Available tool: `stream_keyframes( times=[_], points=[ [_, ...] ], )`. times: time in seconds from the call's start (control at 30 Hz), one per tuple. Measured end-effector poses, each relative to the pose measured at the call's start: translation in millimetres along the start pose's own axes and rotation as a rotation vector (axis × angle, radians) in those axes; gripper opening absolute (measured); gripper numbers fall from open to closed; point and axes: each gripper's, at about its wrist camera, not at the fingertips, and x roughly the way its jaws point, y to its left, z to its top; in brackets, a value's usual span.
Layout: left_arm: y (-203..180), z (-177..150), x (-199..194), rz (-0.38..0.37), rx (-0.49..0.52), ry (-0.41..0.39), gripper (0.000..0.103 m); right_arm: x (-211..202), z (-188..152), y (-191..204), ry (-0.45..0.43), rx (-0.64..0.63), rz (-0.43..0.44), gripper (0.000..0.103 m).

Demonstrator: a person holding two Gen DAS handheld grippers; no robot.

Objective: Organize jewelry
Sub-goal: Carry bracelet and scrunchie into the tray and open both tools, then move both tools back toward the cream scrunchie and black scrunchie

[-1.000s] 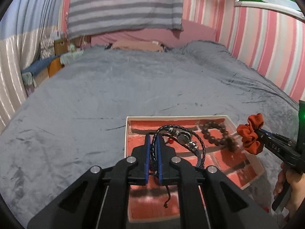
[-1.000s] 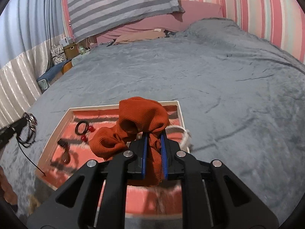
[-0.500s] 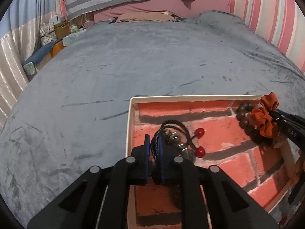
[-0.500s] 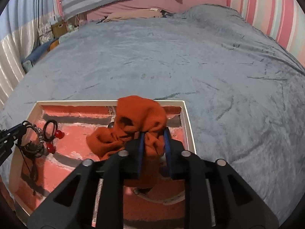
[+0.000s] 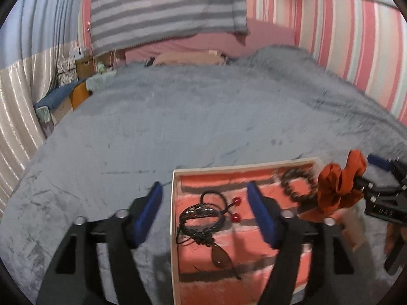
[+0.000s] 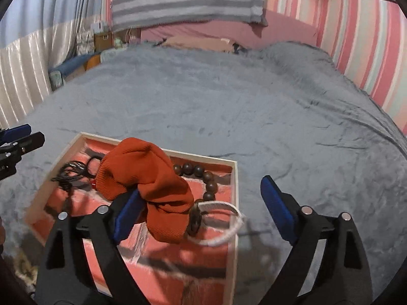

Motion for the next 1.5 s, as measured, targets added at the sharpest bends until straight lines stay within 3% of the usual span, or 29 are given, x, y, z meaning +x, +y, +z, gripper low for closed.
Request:
stream_keyframes(
  times=[0.17, 0.3, 0.57, 0.67, 0.8, 0.97, 1.1, 1.27, 1.5],
  points=[
    [7.7, -6.3, -75.3, -0.045, -0.027, -0.097, 0.088, -60.3, -27.1, -0.4, -0.055, 0.017, 0.005, 0.09],
    [20.7, -35.1, -125.7, -0.015, -0.022, -0.138, 0.094, -104.0, -63.5, 2.5, -0.087, 0.059, 0.03, 0.09],
    [41.8, -105.6, -153.0, 0.006, -0.052, -0.074, 0.094, -132.4, -128.6, 11.1, -0.087, 0.097, 0.039, 0.09],
    [43.6, -120.1, -150.8, -0.005, -0.075, -0.046, 0.094, -121.3, -128.5, 10.0, -0.07, 0.112, 0.045, 0.089],
    [44.2, -121.4, -146.1, -0.008, -0.09, -0.037, 0.094, -86.4, -93.0, 11.4, -0.043, 0.081, 0.022, 0.089],
    [42.7, -102.1, -129.1, -0.009, -0.092, -0.036, 0.094, 5.8, -42.3, 8.1, 0.145, 0.062, -0.038, 0.089],
    [41.4, -90.6, -111.0, 0.002, -0.085, -0.033, 0.094, 53.3, -34.8, 7.7, 0.256, 0.031, -0.074, 0.089],
    [43.8, -89.0, -90.1, -0.01, -0.081, -0.014, 0.094, 69.7, -42.9, 11.2, 0.332, -0.048, -0.075, 0.095],
    [45.6, -96.4, -81.0, -0.012, -0.095, 0.007, 0.094, 50.6, -56.5, 11.6, 0.369, -0.073, -0.027, 0.098]
  ],
)
